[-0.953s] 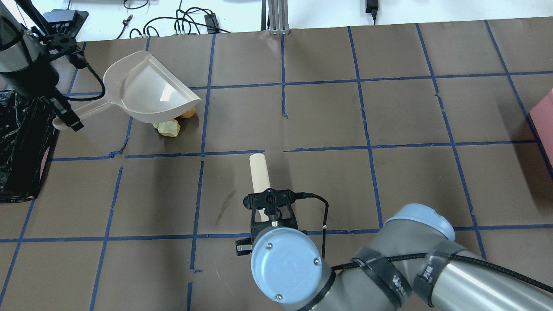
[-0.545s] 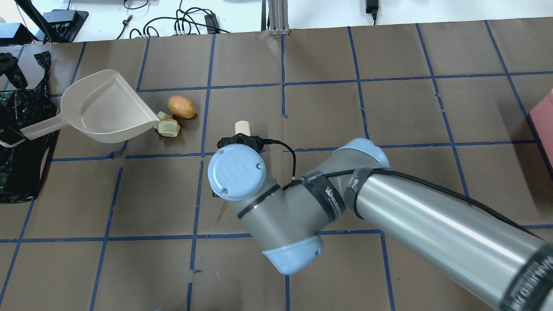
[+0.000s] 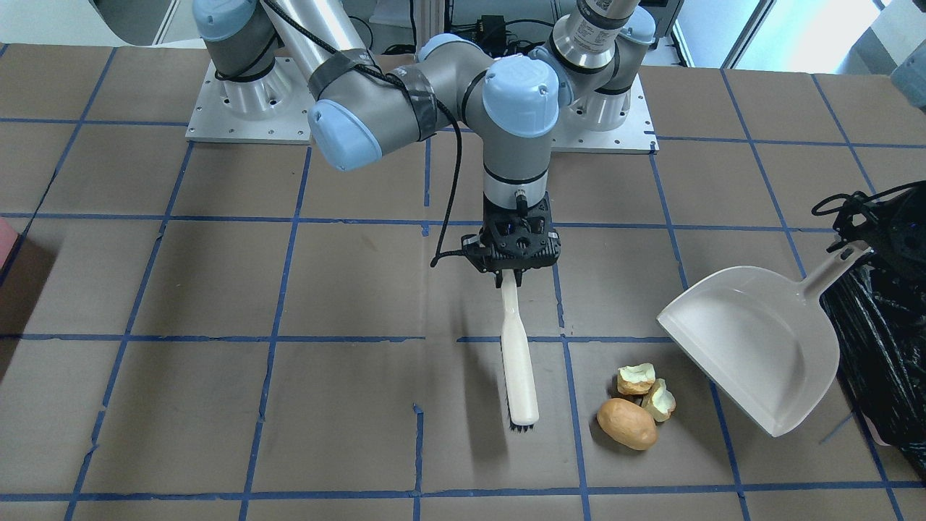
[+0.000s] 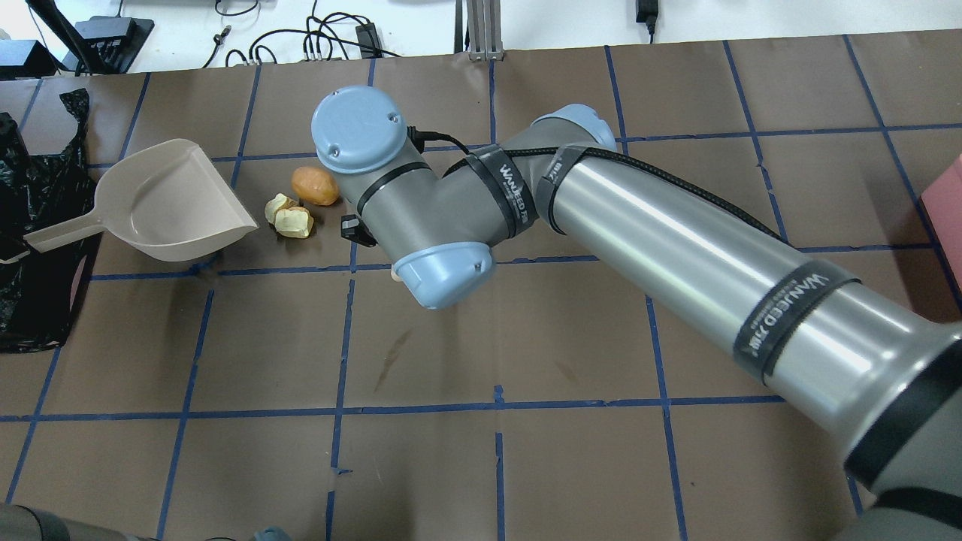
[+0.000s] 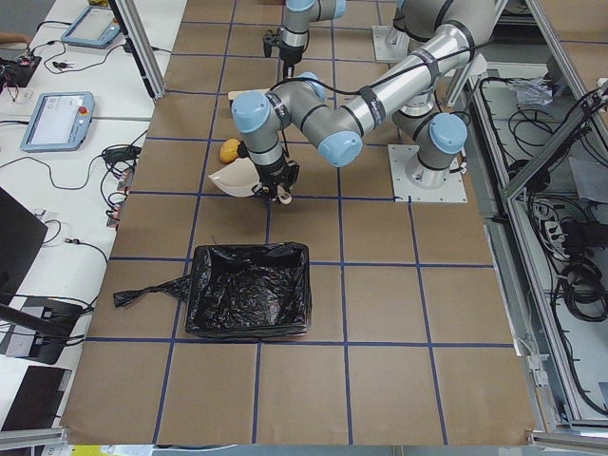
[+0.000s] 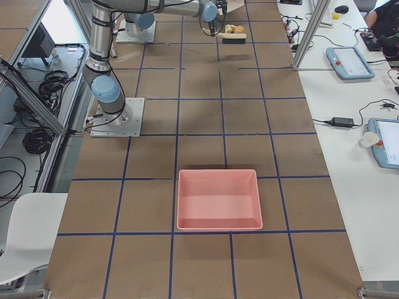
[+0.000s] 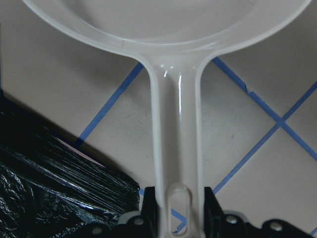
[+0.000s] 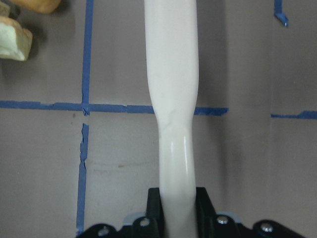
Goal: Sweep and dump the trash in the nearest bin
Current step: 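Sweep the green scraps into the dustpan with the right gripper's brush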
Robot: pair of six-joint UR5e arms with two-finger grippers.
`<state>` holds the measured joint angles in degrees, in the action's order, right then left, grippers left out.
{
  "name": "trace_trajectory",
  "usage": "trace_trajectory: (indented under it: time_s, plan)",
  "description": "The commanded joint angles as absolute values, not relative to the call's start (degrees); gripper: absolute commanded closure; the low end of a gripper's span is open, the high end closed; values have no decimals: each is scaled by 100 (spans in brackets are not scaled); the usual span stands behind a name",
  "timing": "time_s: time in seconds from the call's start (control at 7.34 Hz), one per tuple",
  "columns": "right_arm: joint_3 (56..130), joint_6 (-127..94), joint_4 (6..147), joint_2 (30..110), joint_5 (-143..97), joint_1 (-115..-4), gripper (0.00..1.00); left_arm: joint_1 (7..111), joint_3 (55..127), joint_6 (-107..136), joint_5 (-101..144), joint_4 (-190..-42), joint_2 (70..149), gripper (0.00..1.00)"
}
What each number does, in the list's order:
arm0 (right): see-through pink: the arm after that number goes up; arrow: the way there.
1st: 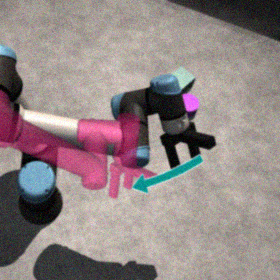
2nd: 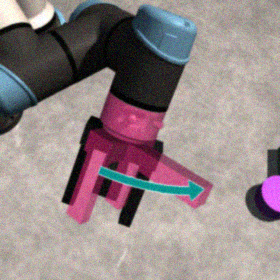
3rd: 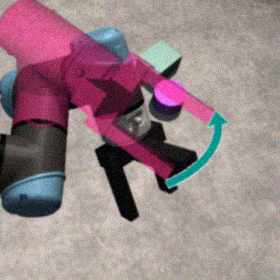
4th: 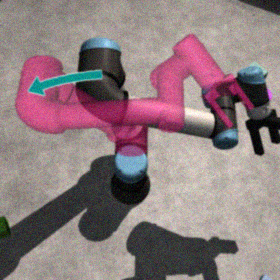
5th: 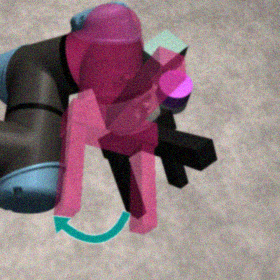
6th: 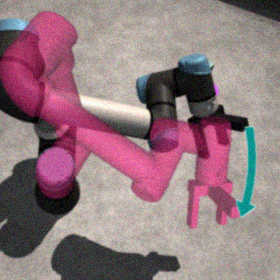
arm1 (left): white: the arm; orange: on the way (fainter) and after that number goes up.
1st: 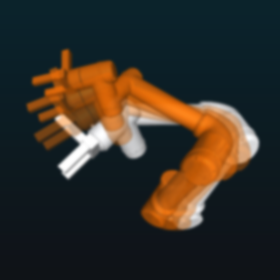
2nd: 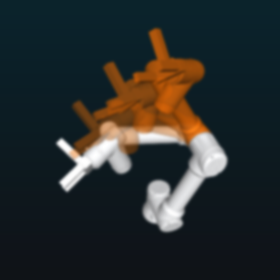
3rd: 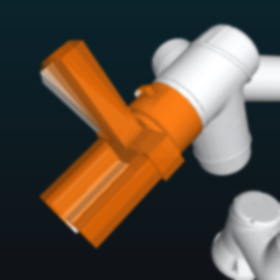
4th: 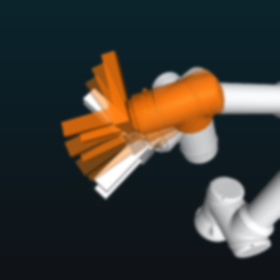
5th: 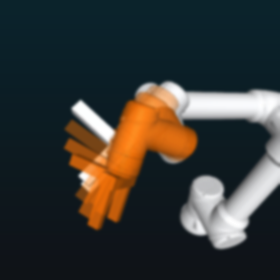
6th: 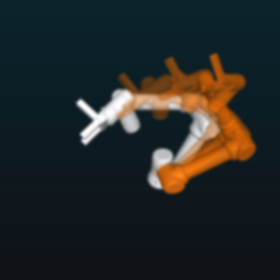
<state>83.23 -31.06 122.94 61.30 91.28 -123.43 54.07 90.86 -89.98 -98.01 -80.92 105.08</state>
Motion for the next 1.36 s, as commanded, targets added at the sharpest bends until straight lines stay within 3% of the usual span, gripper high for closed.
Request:
trace_trajectory:
  time_s: [0.0, 0.41, 1.23]
  plan:
    - [7597, -3103, 12234, 5601, 9053, -12217, 88, 5405, 9105, -9875, -9984, -7491, 10766, 100]
    - [6761, -3155, 12243, 4845, 9053, -12225, 88, 5703, 9219, -10344, -9984, -6847, 11144, 100]
    - [6663, -3321, 12304, 4562, 9053, -12585, 87, 5783, 9447, -9857, -10239, -6205, 11250, 100]
